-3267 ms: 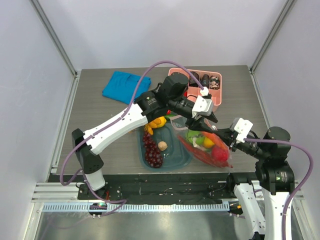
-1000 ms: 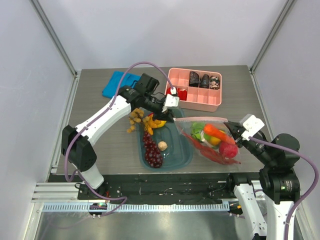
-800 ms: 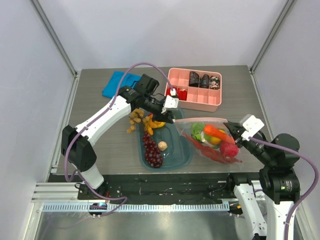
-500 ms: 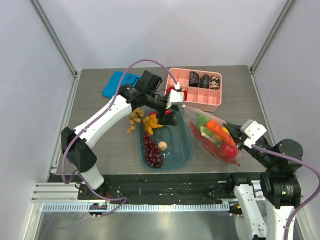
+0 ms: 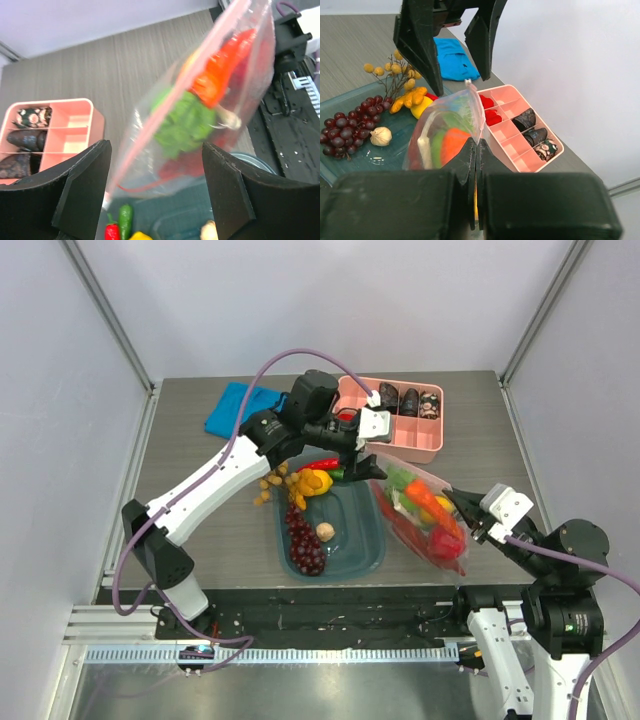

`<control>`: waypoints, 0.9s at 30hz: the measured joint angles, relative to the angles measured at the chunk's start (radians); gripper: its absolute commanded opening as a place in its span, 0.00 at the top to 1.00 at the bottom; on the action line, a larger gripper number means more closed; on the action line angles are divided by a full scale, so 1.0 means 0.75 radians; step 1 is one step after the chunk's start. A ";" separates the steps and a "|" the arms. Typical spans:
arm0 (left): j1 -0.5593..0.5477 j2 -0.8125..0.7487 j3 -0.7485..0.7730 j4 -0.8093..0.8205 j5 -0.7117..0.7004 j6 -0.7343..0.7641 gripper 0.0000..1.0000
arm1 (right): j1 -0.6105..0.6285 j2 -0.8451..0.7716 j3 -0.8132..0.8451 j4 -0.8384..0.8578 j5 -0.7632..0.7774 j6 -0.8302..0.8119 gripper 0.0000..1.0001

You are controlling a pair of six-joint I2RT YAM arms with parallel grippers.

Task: Place the food in the zip-top bag and seal the zipper
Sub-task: Place the zipper food storage bag at the center of the board.

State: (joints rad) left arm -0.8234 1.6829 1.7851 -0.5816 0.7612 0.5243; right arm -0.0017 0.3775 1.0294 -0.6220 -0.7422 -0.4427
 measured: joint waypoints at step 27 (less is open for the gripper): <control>-0.082 -0.034 0.129 -0.315 0.241 -0.014 1.00 | 0.000 0.024 0.017 0.240 -0.132 0.167 0.99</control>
State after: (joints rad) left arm -0.8852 1.6573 1.8816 -0.8181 0.9421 0.5137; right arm -0.0017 0.3958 1.0424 -0.4423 -0.8413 -0.3176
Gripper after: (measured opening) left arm 0.211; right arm 0.015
